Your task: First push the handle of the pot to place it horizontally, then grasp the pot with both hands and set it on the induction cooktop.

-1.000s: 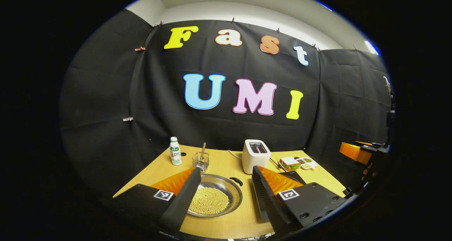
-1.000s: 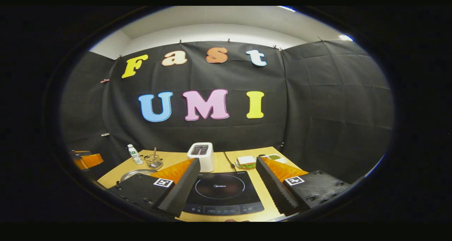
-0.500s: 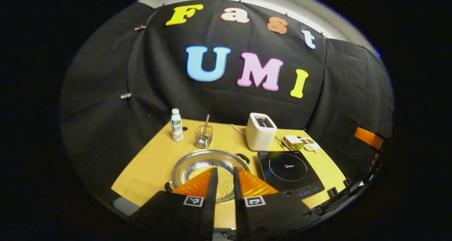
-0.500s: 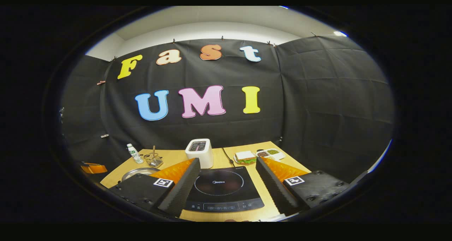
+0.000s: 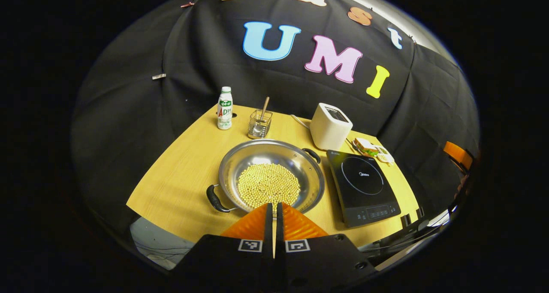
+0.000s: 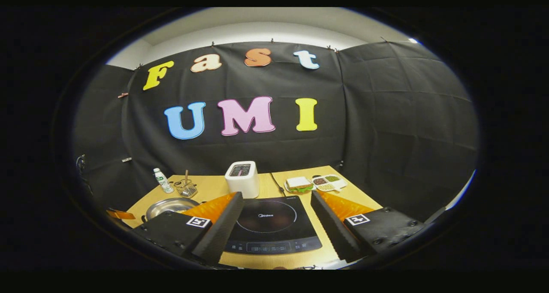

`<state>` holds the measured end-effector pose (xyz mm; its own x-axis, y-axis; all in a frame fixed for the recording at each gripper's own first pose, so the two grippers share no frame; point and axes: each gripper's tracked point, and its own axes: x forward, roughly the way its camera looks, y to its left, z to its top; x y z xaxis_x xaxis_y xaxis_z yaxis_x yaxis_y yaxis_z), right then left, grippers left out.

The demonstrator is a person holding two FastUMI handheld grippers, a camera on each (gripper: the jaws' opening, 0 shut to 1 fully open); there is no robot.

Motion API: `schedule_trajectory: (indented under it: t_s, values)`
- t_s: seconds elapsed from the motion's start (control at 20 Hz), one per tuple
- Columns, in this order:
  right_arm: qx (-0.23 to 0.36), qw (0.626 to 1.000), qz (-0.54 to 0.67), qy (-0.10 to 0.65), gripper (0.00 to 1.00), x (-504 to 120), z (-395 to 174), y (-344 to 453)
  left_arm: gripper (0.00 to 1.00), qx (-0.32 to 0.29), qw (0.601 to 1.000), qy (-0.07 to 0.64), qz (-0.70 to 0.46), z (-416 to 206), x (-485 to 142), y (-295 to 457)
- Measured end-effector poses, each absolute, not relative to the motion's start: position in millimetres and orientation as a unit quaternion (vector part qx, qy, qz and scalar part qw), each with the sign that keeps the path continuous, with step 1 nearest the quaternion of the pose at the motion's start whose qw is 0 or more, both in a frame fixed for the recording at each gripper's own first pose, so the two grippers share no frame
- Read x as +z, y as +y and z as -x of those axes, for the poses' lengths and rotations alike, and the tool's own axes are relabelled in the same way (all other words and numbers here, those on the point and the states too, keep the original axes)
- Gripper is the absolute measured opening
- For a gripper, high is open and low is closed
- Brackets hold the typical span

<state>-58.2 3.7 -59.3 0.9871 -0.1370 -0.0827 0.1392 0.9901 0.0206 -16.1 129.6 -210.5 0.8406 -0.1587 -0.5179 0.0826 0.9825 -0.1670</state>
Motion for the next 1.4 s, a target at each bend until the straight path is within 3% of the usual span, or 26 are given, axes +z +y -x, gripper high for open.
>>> schedule_trajectory:
  t_s: [0.8,1.4]
  values:
    - [-0.067,0.994,0.012,0.086,0.99,-88,50,26,0.05,-0.141,0.911,0.388,-0.007,-13,-304,158]
    - [-0.076,0.991,0.025,0.111,0.99,-101,44,22,0.05,-0.102,0.897,0.429,0.002,-38,-325,182]
